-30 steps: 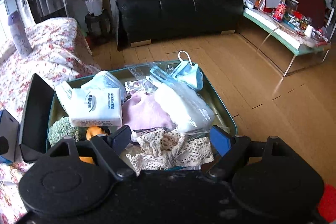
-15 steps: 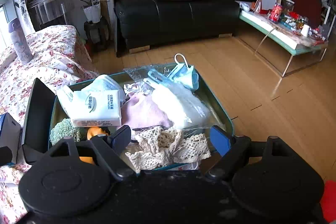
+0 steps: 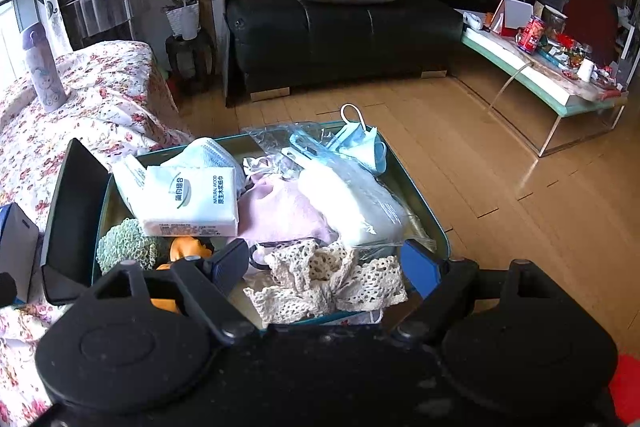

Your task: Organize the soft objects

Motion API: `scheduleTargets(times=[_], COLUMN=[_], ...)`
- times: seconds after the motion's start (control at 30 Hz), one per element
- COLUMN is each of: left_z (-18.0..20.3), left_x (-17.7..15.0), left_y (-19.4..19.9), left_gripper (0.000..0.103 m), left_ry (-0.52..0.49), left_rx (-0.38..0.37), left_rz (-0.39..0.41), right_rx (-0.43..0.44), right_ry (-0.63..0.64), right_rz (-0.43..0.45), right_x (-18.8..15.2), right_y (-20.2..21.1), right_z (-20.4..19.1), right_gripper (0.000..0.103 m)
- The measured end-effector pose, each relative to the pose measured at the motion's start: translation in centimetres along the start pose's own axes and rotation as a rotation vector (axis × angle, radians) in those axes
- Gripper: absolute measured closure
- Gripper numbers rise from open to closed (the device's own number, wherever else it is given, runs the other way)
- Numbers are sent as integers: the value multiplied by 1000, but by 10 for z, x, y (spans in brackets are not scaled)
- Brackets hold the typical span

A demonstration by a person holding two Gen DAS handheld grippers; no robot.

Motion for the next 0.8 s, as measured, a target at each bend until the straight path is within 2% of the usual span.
scheduleTargets(times=[0.8], left_z=[0], left_x=[-2], left_y=[-2], left_gripper=[11], left_ry=[-7], left_rx=[3], left_rz=[-12], right_rx=[5], right_ry=[9], right_rz=[-11], right_x=[-1], right_y=[-3], right_z=[-2], right_gripper=[21])
Point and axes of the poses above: each gripper's, at about its wrist camera, not at the fingertips, and y roughly against the way its jaws point, z to its right, x to its top, the point moved 6 cm from there along -y, roughly the way its jaws point, and after that the axes turned 11 degrees about x, right-handed, at the moved point
